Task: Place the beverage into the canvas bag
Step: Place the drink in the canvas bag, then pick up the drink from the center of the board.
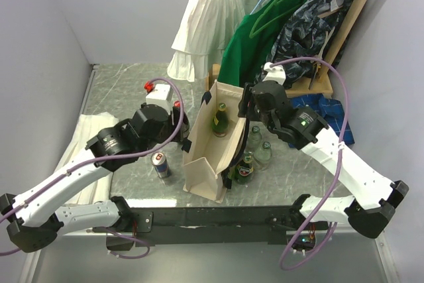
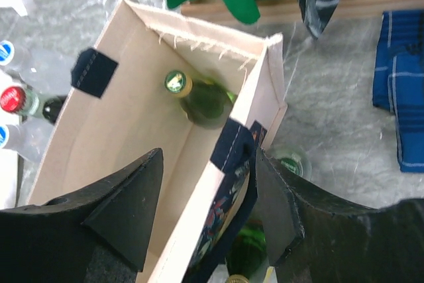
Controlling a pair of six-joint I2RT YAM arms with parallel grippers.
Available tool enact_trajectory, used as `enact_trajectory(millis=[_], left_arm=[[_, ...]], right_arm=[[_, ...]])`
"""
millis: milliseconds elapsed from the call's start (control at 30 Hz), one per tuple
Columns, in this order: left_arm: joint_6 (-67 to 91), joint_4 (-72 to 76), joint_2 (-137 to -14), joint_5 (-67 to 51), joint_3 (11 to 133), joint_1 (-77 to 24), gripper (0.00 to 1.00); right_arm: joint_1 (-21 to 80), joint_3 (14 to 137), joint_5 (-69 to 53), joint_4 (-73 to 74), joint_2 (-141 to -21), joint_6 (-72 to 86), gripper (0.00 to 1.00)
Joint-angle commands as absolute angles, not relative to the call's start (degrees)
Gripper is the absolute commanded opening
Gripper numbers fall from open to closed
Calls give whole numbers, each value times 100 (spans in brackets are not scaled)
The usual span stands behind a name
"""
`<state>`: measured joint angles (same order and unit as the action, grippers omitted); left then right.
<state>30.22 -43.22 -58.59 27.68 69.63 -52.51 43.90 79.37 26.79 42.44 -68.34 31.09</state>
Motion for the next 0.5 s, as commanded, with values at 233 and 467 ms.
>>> enact_trajectory(millis=[233, 467], left_arm=[[4245, -6011, -5801, 3164, 7322, -5265, 69], [4737, -6196, -5520, 2962, 6873, -5265, 72]], right_arm=[[4456, 7752, 2241, 4746, -6917, 3577, 65], [4588, 7603, 2136, 4816, -7005, 3709, 62]])
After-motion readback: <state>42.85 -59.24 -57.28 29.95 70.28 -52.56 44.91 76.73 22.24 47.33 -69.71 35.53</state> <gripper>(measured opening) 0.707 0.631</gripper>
